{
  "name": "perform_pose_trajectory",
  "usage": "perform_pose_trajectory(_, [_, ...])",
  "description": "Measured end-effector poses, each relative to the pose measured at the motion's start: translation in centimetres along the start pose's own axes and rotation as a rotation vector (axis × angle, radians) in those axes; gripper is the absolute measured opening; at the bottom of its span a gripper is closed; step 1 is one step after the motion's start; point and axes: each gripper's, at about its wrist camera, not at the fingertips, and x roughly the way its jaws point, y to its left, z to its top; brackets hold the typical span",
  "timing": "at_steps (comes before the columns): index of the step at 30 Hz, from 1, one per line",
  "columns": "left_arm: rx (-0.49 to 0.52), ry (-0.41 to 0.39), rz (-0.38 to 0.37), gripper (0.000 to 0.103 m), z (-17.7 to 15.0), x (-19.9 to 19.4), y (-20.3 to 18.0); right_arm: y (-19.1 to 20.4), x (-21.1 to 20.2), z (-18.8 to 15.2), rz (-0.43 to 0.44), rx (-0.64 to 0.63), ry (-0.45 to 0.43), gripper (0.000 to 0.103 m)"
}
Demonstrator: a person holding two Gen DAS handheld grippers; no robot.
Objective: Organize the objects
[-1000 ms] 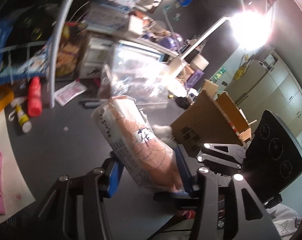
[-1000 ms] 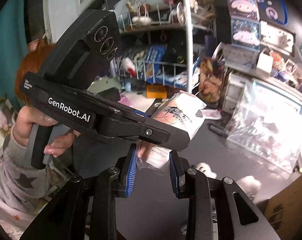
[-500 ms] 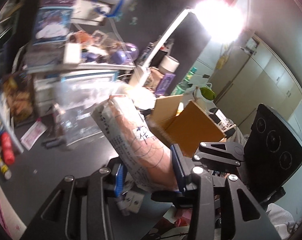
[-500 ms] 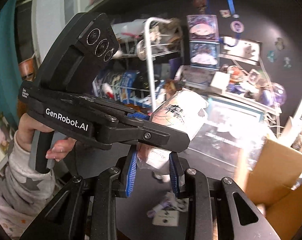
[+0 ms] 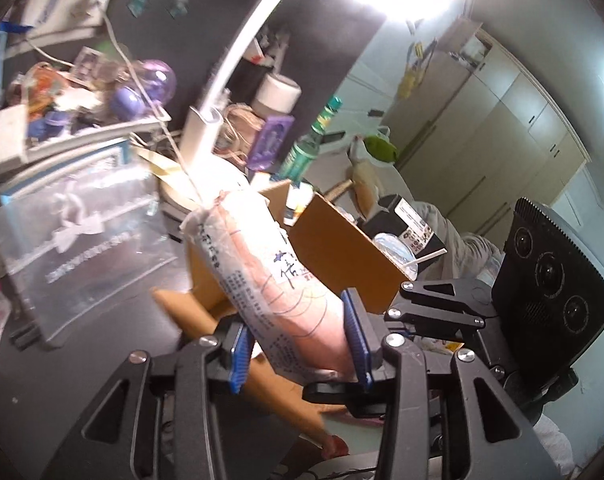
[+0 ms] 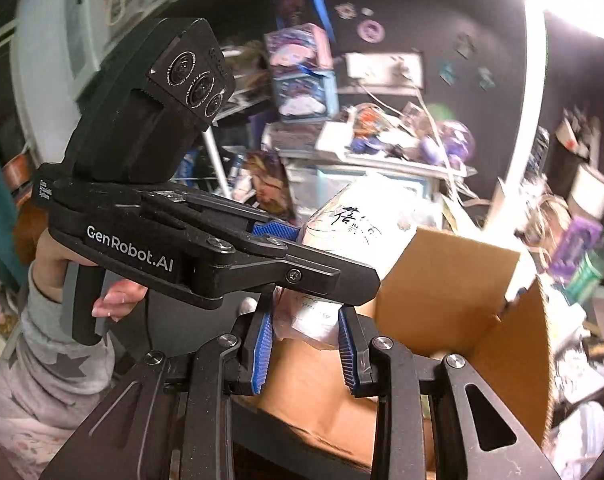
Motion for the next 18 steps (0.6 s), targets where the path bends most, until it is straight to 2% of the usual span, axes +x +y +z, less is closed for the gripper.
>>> perform_pose_trajectory(5, [-0.006, 0.076, -0.009, 0.039, 1.0, 3.1, -0.4, -2.1, 0.1, -0.8, -0.007, 0.048, 0.068, 0.024])
perform_pose_trajectory(14, [0.0, 0.154, 0.018, 0.039, 1.1, 6.4, -0.4, -3.9, 1.3, -2.2, -0.03, 0.068, 0.162, 0.026])
perform_pose_trajectory(16, [0.004, 0.158, 0.027, 0.044, 1.0, 6.5, -0.4, -4.0, 1.4, -2.3, -0.033, 0.074, 0.168, 0.029])
perform_pose_trajectory(18, [0.021, 0.157, 0.043, 0.061, 1.0, 6.5, -0.7, -3.9, 1.5, -2.3, -0.044, 0.068, 0.169, 0.045])
